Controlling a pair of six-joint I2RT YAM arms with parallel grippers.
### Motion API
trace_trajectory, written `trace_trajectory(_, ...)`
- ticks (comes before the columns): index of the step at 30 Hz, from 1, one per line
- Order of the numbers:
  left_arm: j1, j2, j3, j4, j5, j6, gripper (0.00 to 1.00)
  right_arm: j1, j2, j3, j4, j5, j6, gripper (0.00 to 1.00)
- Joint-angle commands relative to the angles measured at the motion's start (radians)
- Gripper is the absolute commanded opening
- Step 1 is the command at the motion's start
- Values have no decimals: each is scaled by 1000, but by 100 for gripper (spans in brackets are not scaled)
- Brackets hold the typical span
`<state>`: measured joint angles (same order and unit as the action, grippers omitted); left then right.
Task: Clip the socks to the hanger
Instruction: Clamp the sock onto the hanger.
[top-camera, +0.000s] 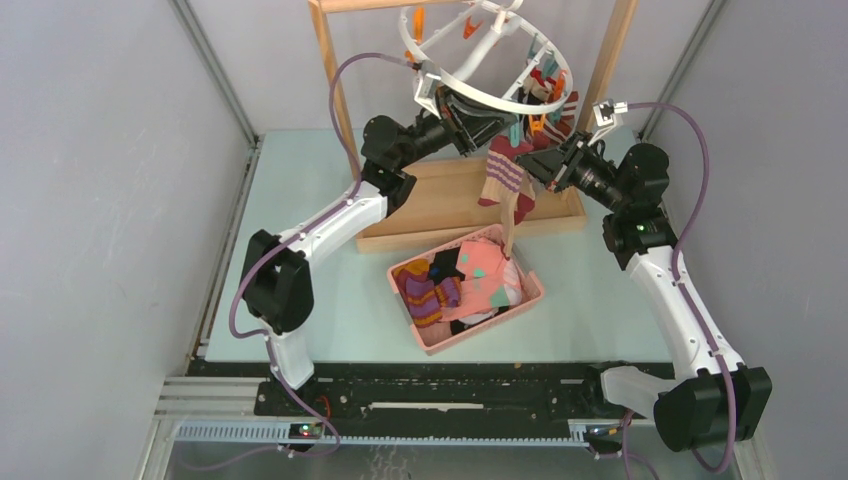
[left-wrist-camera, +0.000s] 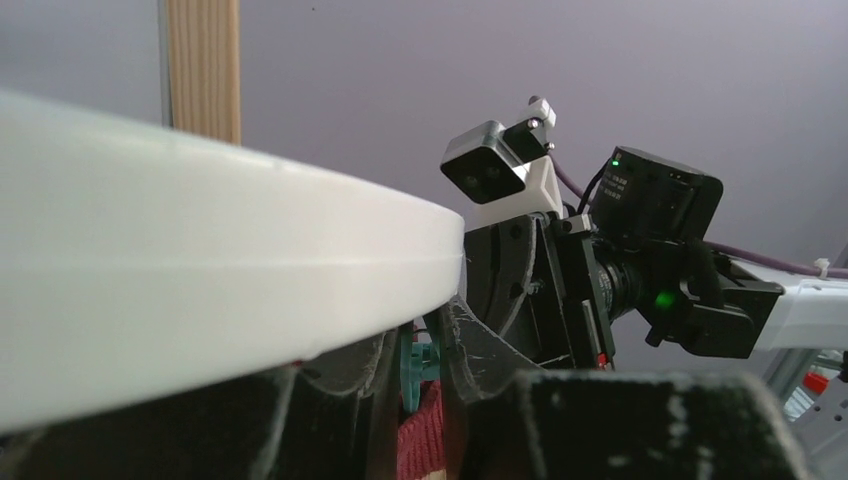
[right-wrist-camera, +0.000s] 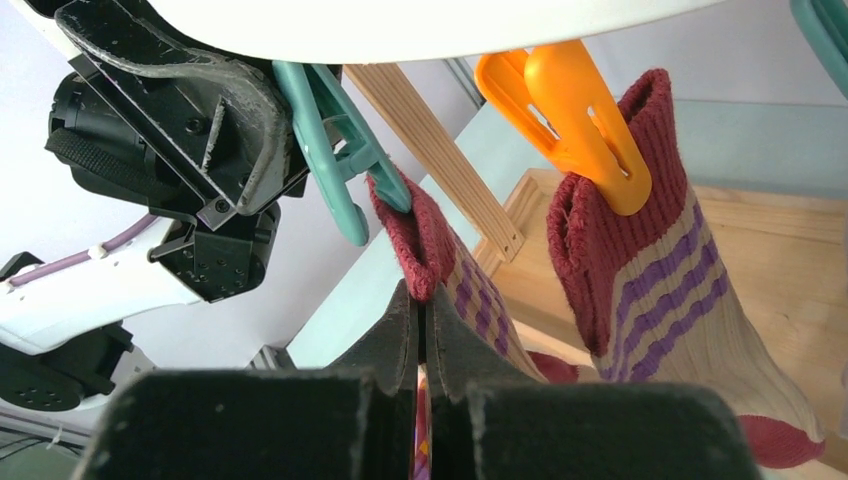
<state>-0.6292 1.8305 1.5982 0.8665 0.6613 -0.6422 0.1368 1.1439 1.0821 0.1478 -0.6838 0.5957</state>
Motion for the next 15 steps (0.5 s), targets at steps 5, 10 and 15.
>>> trace_trajectory(5,-16,-12,42,-43,108,91,3,-9,-20,41,28,-20,17,0)
trace_trajectory(10,-16,-11,43,-50,123,101,3,-18,-28,41,20,-20,5,0)
trace_trajectory(15,-15,-10,49,-54,151,107,3,-33,-33,42,30,-25,6,0)
